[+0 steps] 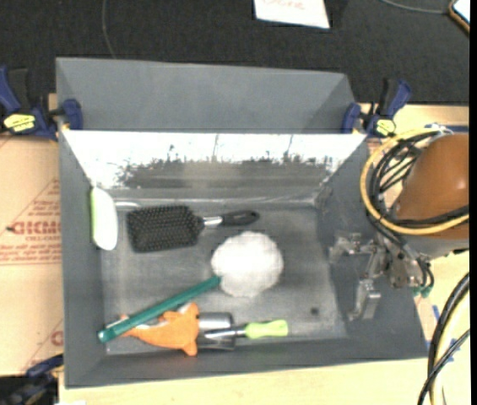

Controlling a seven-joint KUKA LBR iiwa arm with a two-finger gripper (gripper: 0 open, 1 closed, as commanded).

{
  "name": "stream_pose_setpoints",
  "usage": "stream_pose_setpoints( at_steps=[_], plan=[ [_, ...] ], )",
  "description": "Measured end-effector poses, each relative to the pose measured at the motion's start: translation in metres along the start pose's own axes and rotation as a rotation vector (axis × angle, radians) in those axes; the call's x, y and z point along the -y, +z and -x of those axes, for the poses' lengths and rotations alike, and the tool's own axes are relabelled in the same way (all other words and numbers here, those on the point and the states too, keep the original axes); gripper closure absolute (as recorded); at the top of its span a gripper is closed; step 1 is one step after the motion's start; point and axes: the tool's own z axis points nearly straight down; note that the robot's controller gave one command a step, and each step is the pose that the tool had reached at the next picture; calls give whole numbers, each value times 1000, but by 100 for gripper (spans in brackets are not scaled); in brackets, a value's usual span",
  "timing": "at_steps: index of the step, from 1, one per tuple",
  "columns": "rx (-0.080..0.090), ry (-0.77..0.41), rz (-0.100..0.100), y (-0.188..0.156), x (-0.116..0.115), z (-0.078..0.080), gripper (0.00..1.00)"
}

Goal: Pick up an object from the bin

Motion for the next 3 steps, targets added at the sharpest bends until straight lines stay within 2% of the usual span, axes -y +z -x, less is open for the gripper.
stream_pose_setpoints(
  at_steps=[1, 2, 3],
  plan=[
    [0, -1, 0, 0, 0, 0, 0],
    [5, 30, -3, 14, -25, 6, 0],
    [4, -29, 2, 31, -53, 4, 0]
  ],
)
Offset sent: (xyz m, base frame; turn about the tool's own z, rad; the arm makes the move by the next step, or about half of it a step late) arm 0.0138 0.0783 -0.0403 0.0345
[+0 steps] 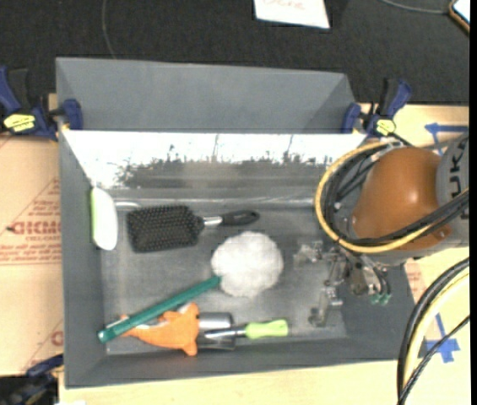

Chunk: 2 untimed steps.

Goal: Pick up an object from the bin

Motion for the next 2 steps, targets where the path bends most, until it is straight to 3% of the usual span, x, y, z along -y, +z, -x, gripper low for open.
stream_pose_setpoints(
  at_steps=[1, 2],
  plan=[
    [5, -149, -2, 64, 44, -5, 0],
    [20, 47, 0, 62, -29, -17, 0]
  ],
)
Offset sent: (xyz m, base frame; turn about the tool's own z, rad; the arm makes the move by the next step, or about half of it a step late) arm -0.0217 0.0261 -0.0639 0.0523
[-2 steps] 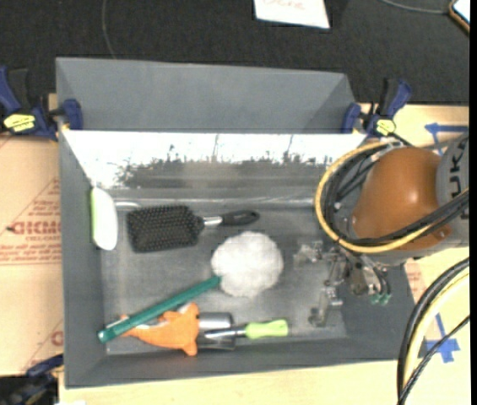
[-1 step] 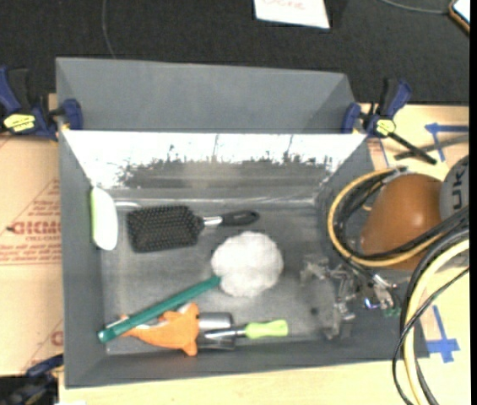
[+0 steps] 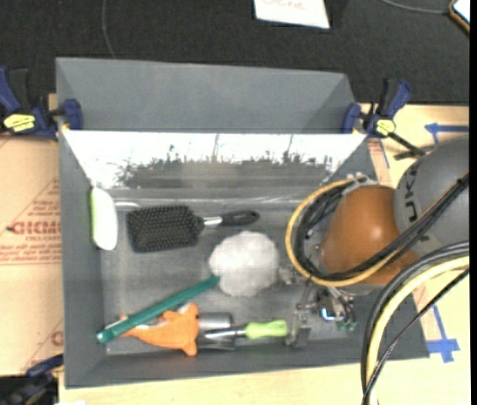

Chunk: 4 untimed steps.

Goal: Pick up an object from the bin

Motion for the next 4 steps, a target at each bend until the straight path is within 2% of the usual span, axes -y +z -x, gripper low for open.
stream_pose_setpoints(
  at_steps=[1, 2, 3, 4],
  plan=[
    [-12, -29, -2, 2, 6, 14, 0],
    [-7, -270, 0, -15, -17, 7, 0],
    [-7, -246, -1, -14, -18, 6, 0],
    [-4, -371, -1, 0, -21, 45, 0]
  ],
)
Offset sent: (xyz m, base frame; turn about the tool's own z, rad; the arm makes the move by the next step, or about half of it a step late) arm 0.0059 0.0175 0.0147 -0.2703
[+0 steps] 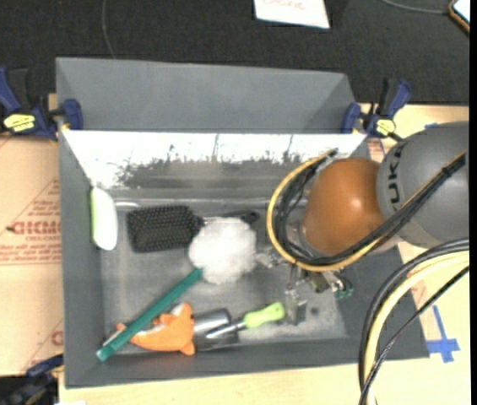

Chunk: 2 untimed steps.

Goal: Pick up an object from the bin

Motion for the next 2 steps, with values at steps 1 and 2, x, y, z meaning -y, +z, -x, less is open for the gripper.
stream_pose_setpoints(
  at_steps=[1, 2],
  plan=[
    [-4, 396, 2, 1, -51, 17, 0],
    [1, 380, 1, 1, -106, 38, 100]
  ],
)
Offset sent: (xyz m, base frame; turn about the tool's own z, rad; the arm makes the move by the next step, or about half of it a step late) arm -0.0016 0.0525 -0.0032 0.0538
